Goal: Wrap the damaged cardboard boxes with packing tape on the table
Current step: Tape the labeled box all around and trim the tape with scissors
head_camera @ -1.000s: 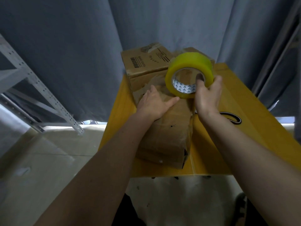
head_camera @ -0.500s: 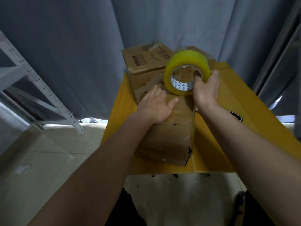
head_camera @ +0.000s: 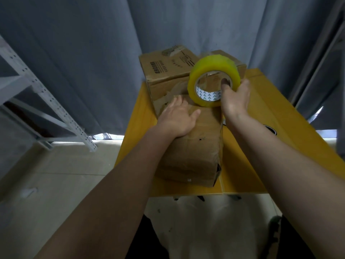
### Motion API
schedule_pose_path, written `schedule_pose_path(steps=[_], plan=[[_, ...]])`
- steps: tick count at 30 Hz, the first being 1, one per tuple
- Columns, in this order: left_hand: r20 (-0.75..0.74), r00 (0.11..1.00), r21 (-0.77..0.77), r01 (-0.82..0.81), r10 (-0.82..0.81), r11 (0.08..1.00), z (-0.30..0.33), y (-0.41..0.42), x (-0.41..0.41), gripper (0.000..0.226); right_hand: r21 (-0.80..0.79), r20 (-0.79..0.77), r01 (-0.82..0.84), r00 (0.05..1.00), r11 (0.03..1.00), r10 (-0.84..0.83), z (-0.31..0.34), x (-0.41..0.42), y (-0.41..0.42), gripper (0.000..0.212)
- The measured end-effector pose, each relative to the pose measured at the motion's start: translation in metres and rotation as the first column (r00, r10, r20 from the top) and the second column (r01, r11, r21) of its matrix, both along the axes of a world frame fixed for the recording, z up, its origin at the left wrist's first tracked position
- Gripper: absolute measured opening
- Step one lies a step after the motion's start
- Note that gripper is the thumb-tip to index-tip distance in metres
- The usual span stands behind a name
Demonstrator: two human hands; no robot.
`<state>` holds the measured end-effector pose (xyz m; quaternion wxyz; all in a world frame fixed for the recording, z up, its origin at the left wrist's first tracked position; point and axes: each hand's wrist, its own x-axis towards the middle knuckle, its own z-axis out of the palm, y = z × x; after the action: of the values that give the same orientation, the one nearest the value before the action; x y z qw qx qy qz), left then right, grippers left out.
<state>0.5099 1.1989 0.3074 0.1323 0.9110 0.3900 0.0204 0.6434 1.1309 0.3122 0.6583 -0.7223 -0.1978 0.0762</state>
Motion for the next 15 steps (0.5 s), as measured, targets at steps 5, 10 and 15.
schedule_pose_path(steps=[5,10,15], plan=[[-0.061,0.997,-0.073,0.035,-0.04,0.997,0.006,-0.003,-0.009,0.068,0.007,-0.041,-0.024,0.999,1.0,0.024,0.002,0.001,-0.001,0.022],[-0.086,0.99,0.053,-0.11,0.114,0.993,0.002,-0.017,0.012,0.081,-0.006,-0.078,-0.07,0.995,0.998,0.069,0.002,0.001,-0.004,0.026],[0.059,0.997,0.125,0.044,-0.052,0.991,0.003,-0.015,0.003,0.059,0.004,-0.109,-0.091,0.99,0.996,0.091,0.005,0.003,-0.008,0.022]])
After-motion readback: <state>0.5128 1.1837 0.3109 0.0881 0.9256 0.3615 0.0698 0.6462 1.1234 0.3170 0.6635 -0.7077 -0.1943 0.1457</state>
